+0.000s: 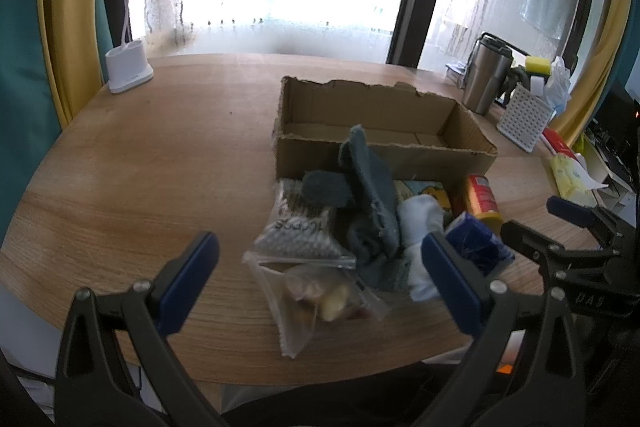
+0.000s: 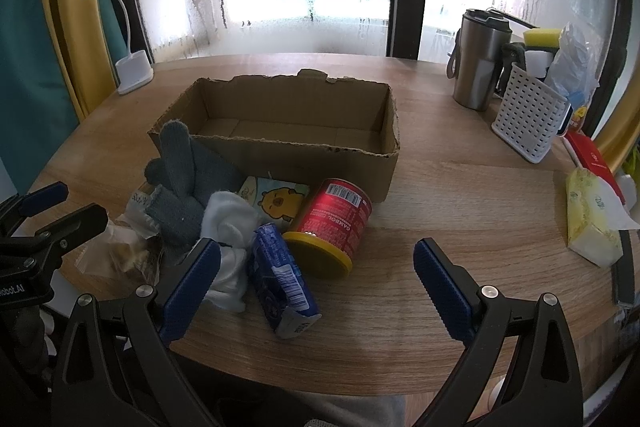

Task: Organize objects

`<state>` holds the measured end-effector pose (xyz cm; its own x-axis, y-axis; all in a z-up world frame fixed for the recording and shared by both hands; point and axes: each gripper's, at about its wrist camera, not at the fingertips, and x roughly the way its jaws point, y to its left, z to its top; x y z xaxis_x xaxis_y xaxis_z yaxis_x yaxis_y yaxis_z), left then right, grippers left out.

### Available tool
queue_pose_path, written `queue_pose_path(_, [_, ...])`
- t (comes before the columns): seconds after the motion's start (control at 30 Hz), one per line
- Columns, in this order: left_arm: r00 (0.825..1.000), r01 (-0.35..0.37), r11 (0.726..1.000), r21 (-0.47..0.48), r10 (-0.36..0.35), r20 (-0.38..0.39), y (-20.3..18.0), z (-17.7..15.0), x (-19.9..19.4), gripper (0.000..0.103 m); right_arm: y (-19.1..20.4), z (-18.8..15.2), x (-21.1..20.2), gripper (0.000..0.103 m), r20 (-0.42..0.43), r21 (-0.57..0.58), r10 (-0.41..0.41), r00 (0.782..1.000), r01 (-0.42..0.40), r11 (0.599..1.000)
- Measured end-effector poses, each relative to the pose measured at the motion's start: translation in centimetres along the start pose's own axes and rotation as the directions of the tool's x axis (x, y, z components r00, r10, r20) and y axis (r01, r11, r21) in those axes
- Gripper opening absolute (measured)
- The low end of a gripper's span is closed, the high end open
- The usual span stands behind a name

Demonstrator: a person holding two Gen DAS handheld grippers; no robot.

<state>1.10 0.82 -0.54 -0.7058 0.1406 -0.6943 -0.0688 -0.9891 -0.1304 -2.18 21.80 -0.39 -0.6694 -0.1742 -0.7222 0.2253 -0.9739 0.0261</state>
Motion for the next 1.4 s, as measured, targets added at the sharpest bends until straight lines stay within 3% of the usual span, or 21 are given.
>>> queue_pose_path(1.2, [0.99, -0.024, 1.0, -0.004, 0.023, -0.14, 1.1, -2.5, 3.8, 0.102, -0.9, -1.6, 3.2, 0.099, -0.09, 0.012, 0.022, 0.996, -0.021, 1.0])
queue_pose_path(1.4, [0.986, -0.028, 0.999, 0.017, 0.03, -0.163, 0.7, -2.9, 4.4, 0.102, -0.9, -1.9, 3.9, 0.084, -0.124, 0.012, 0.04, 0.991, -0.039, 0.999])
